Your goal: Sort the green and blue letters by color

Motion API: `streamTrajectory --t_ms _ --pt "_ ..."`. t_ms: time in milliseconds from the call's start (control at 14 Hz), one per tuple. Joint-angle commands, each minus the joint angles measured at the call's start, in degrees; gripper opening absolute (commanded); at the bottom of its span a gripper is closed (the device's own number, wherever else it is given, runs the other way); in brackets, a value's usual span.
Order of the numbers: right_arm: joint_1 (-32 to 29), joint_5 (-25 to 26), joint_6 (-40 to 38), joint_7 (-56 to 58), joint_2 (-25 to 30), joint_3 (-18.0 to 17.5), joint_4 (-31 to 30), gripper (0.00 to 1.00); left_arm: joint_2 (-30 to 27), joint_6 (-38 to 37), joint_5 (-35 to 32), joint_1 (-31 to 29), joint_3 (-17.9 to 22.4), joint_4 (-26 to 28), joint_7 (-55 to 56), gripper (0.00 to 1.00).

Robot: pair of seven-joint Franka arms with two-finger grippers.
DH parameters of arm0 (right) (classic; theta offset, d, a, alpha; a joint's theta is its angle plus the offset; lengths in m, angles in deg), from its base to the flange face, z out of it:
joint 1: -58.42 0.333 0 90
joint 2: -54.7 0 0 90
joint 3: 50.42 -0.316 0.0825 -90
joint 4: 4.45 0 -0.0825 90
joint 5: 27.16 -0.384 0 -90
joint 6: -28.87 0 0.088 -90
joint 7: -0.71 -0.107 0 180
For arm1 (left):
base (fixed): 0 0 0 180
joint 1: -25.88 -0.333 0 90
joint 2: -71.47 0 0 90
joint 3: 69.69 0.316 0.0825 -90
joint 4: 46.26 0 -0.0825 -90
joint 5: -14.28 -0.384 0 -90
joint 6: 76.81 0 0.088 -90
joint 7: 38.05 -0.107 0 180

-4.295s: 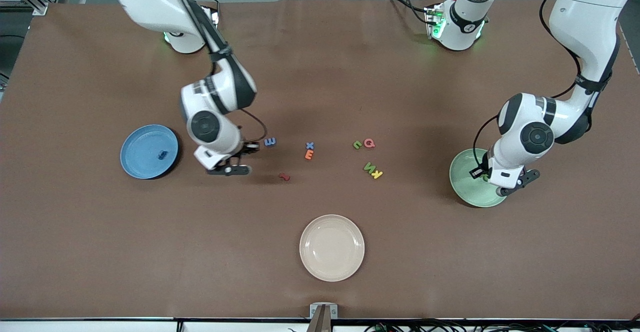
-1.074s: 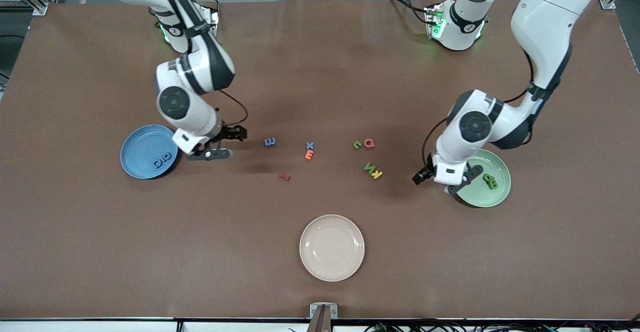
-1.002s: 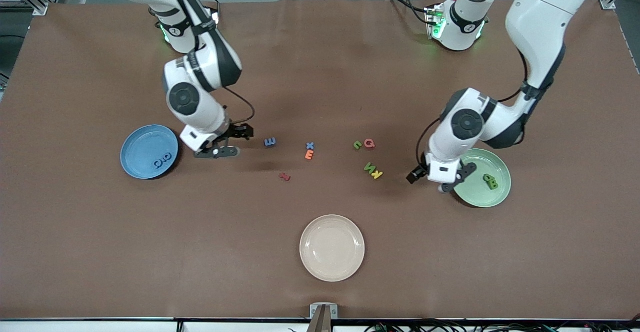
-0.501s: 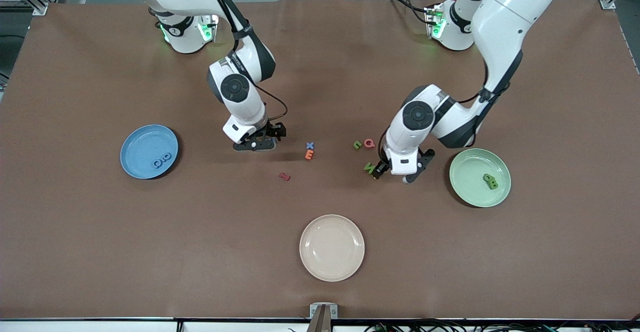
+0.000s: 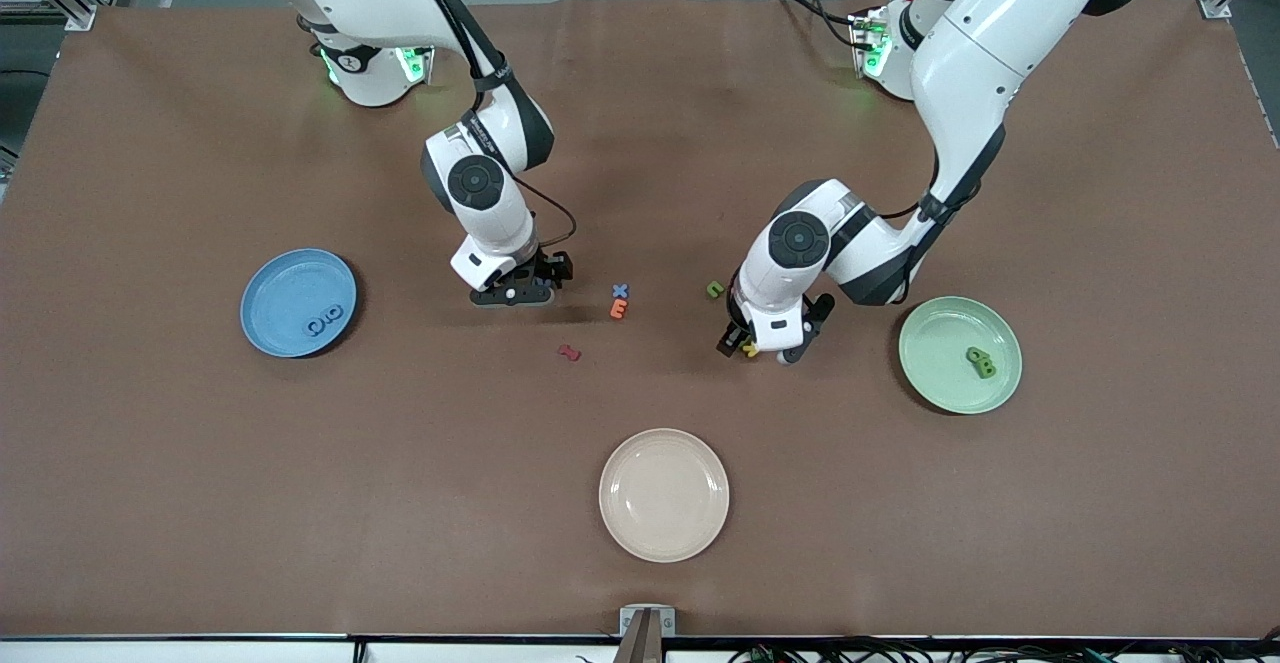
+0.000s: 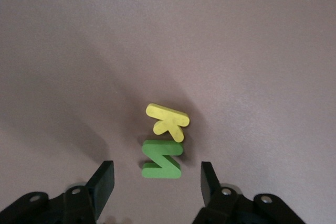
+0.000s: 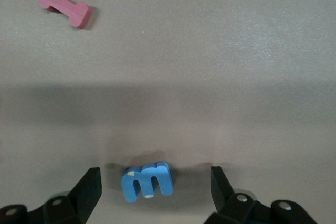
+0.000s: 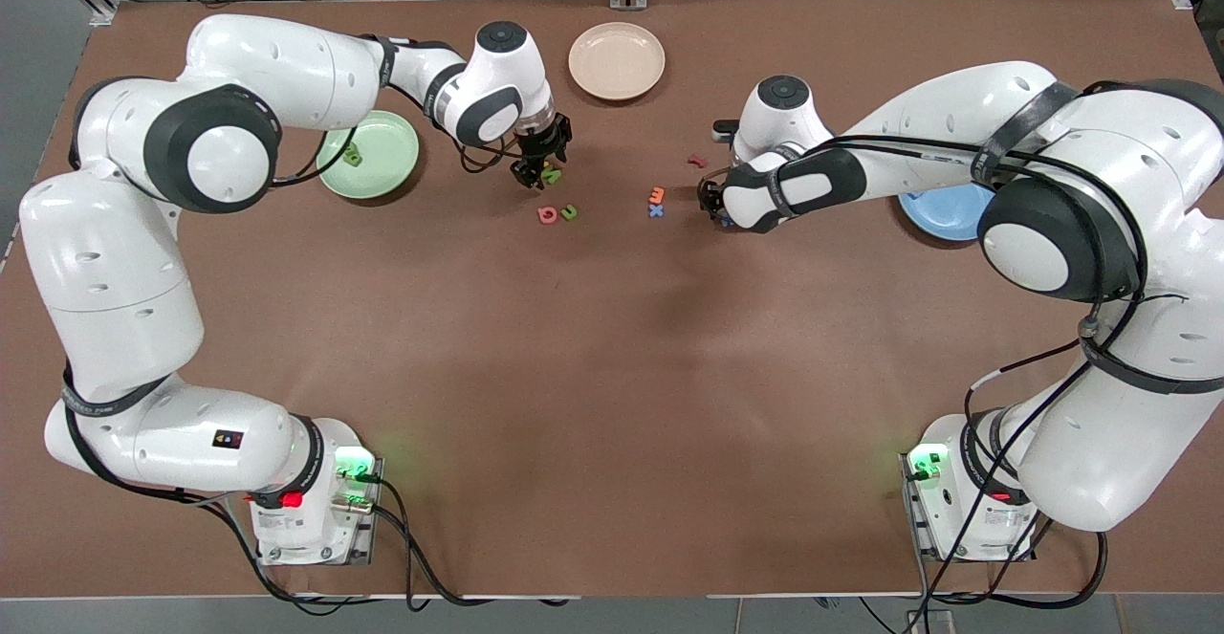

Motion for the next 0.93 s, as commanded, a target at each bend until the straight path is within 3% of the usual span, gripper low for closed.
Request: streamTrajectory --t_ms 0,430,716,859 --pt "1.5 -0.8 1.1 -0.5 -0.1 0.5 -0.6 0.81 1.2 0.1 -1.2 0.8 0.4 -1.1 1.4 0.71" --pt "2.3 -0.7 0.4 -0.5 0.0 0.5 -0.7 0.62 2.6 0.1 -1.2 0.8 0.4 -2.2 1.5 0.48" --pt "2.3 -0.7 0.4 -0.5 0.0 0.6 -0.7 0.3 2.5 0.1 -1.3 0.7 0.4 -2.3 1.2 0.1" --pt "2.0 -0.8 -0.8 -0.6 0.1 0.6 -0.7 0.05 1.6 -0.3 -1.3 0.4 0.4 -2.5 1.0 0.01"
